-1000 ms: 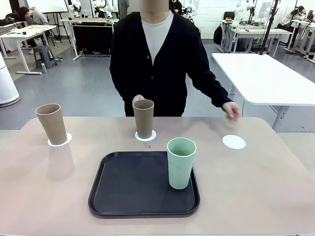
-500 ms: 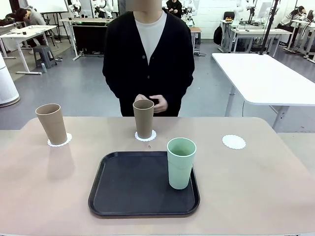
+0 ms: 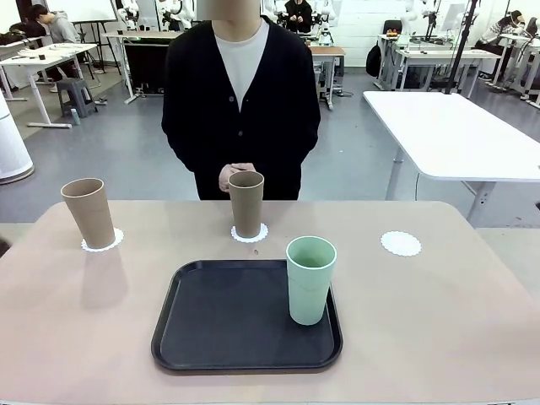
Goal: Place coasters on the table and set cups on them.
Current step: Take one Reusable plastic cup from the Flat Tray and place it on a coaster set by the human.
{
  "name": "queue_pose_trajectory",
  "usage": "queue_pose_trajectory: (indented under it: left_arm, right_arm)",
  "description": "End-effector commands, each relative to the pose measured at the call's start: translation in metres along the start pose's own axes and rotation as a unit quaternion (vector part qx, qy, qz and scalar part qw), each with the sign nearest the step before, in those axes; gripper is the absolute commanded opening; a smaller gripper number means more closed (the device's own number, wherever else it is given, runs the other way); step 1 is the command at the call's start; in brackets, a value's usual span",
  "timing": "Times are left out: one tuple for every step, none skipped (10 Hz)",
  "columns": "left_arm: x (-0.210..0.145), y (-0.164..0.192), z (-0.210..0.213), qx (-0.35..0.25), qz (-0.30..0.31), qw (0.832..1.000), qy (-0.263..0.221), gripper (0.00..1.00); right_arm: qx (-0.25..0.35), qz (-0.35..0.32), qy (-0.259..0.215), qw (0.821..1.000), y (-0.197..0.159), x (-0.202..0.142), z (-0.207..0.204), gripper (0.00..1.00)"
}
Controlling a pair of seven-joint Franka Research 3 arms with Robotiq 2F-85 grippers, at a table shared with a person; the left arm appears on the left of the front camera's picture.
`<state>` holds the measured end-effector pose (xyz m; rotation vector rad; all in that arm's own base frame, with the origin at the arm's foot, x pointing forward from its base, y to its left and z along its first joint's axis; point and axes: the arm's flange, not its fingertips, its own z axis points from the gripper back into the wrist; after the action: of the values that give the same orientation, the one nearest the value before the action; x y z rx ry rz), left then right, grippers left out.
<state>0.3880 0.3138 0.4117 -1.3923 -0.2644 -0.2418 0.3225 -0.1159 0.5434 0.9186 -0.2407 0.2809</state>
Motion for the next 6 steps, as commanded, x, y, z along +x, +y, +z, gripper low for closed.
queue_pose_trajectory:
  left_arm:
    - [0.0, -0.001, 0.001, 0.004, 0.007, 1.0, 0.0, 1.0]
    - [0.0, -0.001, 0.001, 0.004, 0.007, 1.0, 0.0, 1.0]
    - [0.0, -0.001, 0.001, 0.004, 0.007, 1.0, 0.0, 1.0]
    - [0.0, -0.001, 0.001, 0.004, 0.007, 1.0, 0.0, 1.0]
    - [0.0, -0.001, 0.001, 0.004, 0.007, 1.0, 0.0, 1.0]
    - [0.0, -0.001, 0.001, 0.004, 0.007, 1.0, 0.0, 1.0]
  right_arm:
    - [-0.109, 0.114, 0.021, 0.987, 0.016, 0.015, -0.032, 1.0]
    - [-0.147, 0.193, 0.042, 0.969, 0.029, 0.018, -0.055, 1.0]
    - [-0.181, 0.261, 0.06, 0.946, 0.038, 0.017, -0.079, 1.0]
    - [-0.212, 0.323, 0.09, 0.918, 0.046, 0.016, -0.105, 1.0]
    - [-0.226, 0.368, 0.107, 0.896, 0.051, 0.012, -0.122, 1.0]
    - [-0.238, 0.399, 0.11, 0.878, 0.056, 0.008, -0.135, 1.0]
